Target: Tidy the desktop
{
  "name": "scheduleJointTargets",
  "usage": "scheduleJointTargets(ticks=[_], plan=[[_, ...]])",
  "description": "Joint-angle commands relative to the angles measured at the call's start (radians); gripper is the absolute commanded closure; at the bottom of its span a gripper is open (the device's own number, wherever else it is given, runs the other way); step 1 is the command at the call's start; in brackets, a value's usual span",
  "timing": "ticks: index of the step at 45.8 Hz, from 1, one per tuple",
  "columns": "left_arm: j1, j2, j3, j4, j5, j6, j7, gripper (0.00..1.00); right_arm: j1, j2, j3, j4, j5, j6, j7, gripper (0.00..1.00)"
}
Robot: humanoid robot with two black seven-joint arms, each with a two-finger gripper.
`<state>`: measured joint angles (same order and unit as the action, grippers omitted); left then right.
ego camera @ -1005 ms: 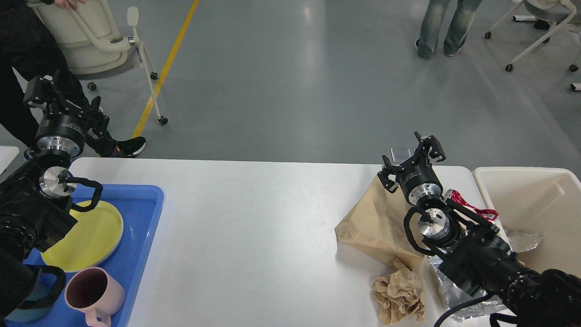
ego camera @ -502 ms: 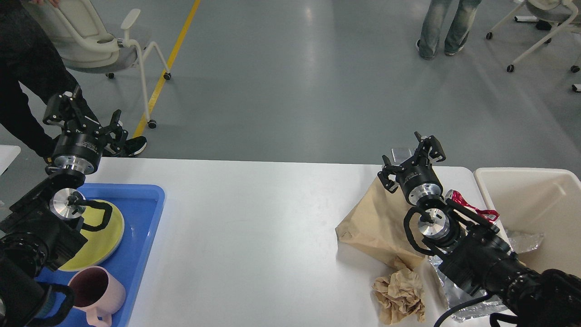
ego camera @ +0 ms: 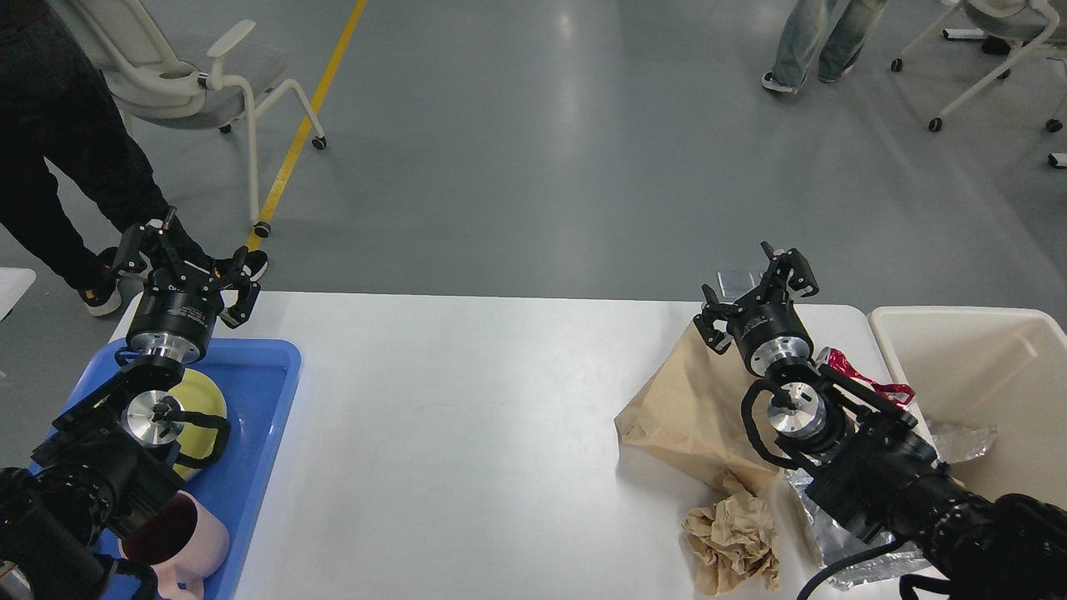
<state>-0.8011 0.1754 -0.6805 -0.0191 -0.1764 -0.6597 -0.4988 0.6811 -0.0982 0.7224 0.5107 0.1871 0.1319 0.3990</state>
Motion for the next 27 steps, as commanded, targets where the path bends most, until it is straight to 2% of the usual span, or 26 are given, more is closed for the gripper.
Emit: scheduleJointTargets(ticks=[1, 6, 27], plan=[[0.0, -0.002, 0.003, -0.001, 0.0, 0.0, -0.03, 0.04, 0.0, 0.0, 0.0, -0.001, 0.0, 0.0, 0.0, 0.0], [0.002, -0.002, 0.004, -0.001, 0.0, 0.0, -0.057, 0.04, 0.0, 0.0, 0.0, 0.0, 0.0, 0.0, 0.0, 0.0], [0.005, -0.002, 0.003, 0.001, 0.0, 0.0, -0.057, 0.04, 0.0, 0.0, 0.0, 0.0, 0.0, 0.0, 0.0, 0.0]])
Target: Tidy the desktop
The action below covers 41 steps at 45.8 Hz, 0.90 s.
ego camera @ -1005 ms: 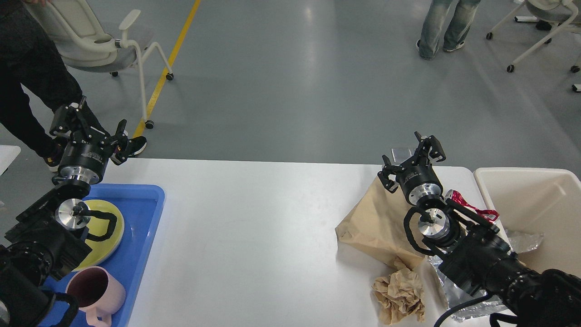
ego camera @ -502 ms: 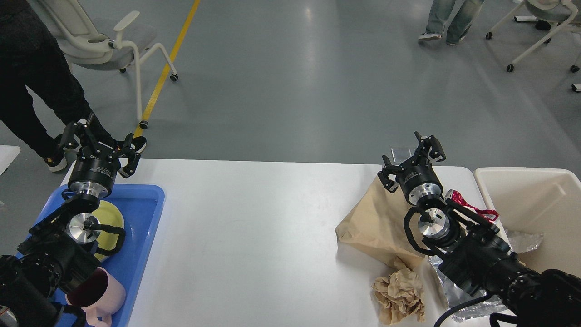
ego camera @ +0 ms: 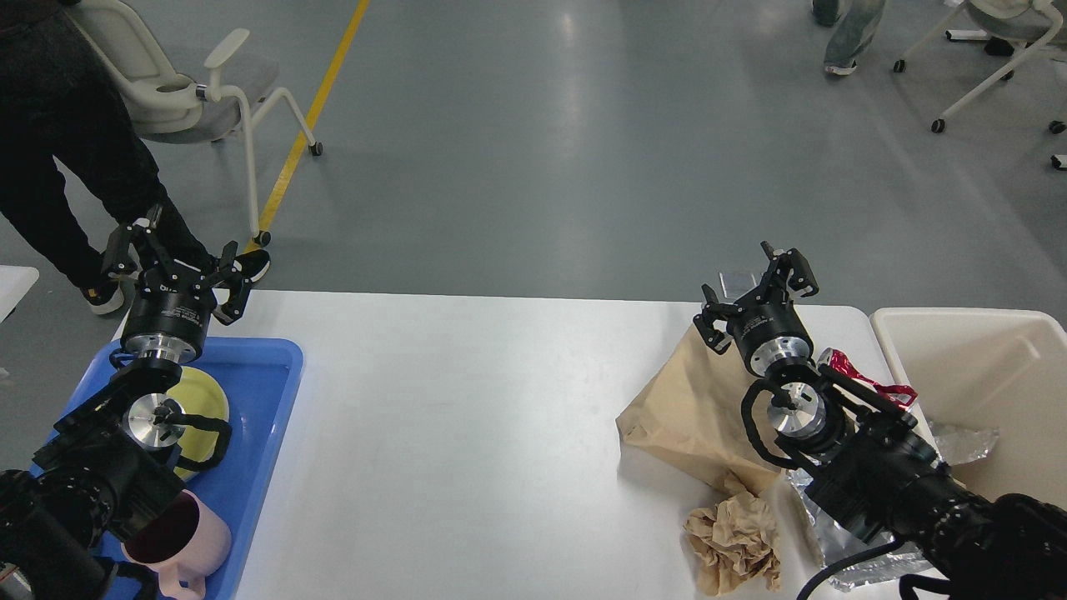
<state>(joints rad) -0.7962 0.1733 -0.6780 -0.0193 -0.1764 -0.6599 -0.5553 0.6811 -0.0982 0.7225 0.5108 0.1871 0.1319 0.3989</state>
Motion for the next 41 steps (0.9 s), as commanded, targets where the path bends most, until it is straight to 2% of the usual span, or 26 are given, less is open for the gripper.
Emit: scheduleJointTargets(ticks=[1, 34, 41], plan=[[0.0, 0.0, 0.0, 0.001, 0.0, 0.0, 0.0, 0.04, 0.0, 0.0, 0.0, 0.0, 0.0, 0.0, 0.0, 0.0], [0.0, 0.0, 0.0, 0.001, 0.0, -0.001, 0.0, 0.04, 0.011, -0.003, -0.003, -0.003, 0.0, -0.003, -0.008, 0.0], [0.0, 0.0, 0.0, -0.001, 0.0, 0.0, 0.0, 0.04, 0.014, -0.055, 0.005, -0.006, 0.002, -0.003, -0.009, 0.0]])
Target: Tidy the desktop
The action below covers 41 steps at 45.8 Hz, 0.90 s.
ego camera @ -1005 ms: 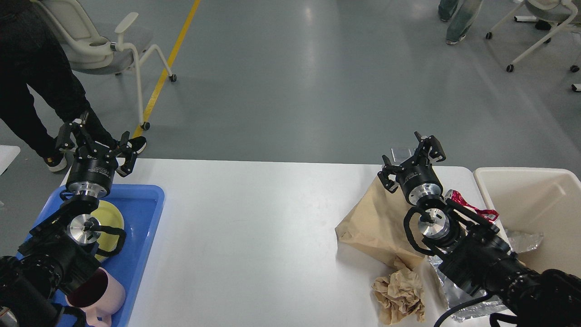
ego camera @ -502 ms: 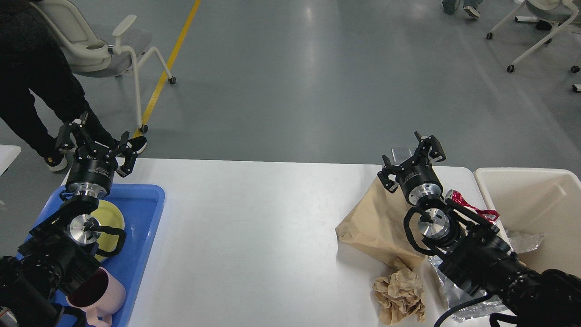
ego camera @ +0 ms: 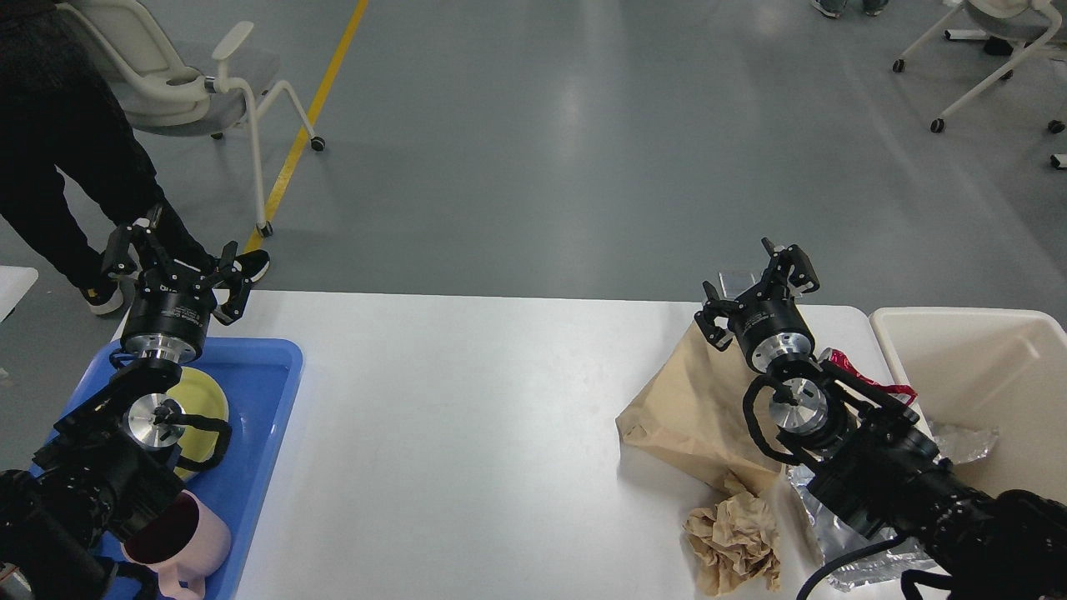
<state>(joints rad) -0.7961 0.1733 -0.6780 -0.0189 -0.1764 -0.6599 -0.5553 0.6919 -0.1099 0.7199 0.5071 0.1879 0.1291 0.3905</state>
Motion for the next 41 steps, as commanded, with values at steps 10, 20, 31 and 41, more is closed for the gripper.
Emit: scheduleJointTargets(ticks=[10, 20, 31, 41], plan=[[0.0, 0.0, 0.0, -0.001, 0.0, 0.0, 0.0, 0.04, 0.008, -0.135, 0.013, -0.004, 0.002, 0.0, -0.002, 0.0], [0.0, 0.0, 0.0, 0.001, 0.0, -0.001, 0.0, 0.04, 0.003, -0.178, 0.015, -0.019, 0.007, -0.003, -0.002, 0.0], [0.0, 0.0, 0.0, 0.001, 0.0, -0.001, 0.0, 0.04, 0.005, -0.169, 0.012, -0.052, 0.007, 0.0, 0.007, 0.0], [0.0, 0.0, 0.0, -0.001, 0.0, -0.001, 0.0, 0.04, 0.006, -0.178, 0.003, -0.053, 0.007, 0.0, 0.007, 0.0]])
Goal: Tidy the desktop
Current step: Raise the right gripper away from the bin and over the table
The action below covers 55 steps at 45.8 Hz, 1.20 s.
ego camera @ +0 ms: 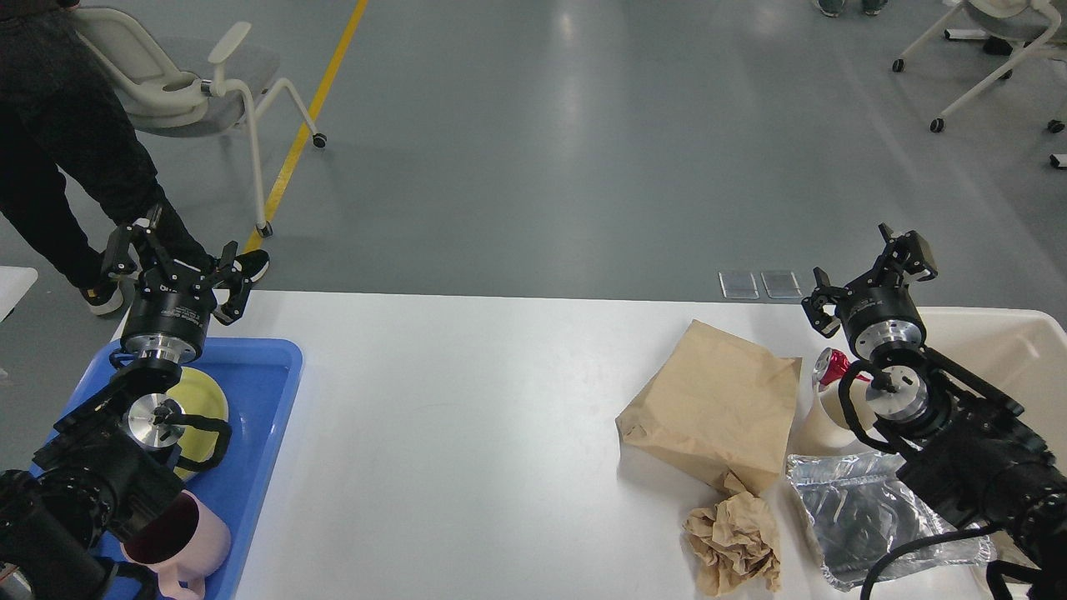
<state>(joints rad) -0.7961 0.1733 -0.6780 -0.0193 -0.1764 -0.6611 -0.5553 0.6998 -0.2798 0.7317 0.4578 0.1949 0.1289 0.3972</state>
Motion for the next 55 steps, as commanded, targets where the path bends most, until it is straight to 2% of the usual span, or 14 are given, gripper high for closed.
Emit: scheduleJointTargets(ticks=[1, 11, 20, 25, 31, 36, 44, 47, 55], plan=[[0.0, 0.0, 0.0, -0.001, 0.0, 0.0, 0.0, 0.04, -0.003, -0.009, -0.009, -0.005, -0.002, 0.0, 0.0, 0.0], [0.0, 0.0, 0.0, -0.001, 0.0, 0.0, 0.0, 0.04, 0.004, -0.012, -0.002, 0.013, -0.002, 0.012, 0.0, 0.0], [0.0, 0.0, 0.0, -0.001, 0.0, 0.0, 0.0, 0.04, 0.059, -0.019, -0.06, 0.021, -0.031, 0.155, 0.0, 0.0], [0.0, 0.0, 0.0, 0.001, 0.0, 0.0, 0.0, 0.04, 0.134, -0.055, -0.204, 0.018, -0.106, 0.163, -0.003, 0.0], [0.0, 0.0, 0.0, -0.001, 0.0, 0.001, 0.0, 0.04, 0.245, -0.058, -0.49, 0.004, -0.176, 0.155, -0.02, 0.0], [0.0, 0.0, 0.0, 0.001, 0.0, 0.0, 0.0, 0.04, 0.357, -0.05, -0.782, -0.014, -0.166, 0.155, -0.076, 0.0], [0.0, 0.0, 0.0, -0.001, 0.0, 0.0, 0.0, 0.04, 0.5, -0.016, -1.135, -0.011, -0.15, 0.161, -0.306, 0.0], [0.0, 0.0, 0.0, 0.001, 0.0, 0.0, 0.0, 0.04, 0.561, 0.007, -1.276, -0.004, -0.15, 0.176, -0.366, 0.0], [0.0, 0.0, 0.0, -0.001, 0.0, 0.001, 0.0, 0.04, 0.697, 0.037, -1.587, 0.102, -0.15, 0.202, -0.371, 0.0]])
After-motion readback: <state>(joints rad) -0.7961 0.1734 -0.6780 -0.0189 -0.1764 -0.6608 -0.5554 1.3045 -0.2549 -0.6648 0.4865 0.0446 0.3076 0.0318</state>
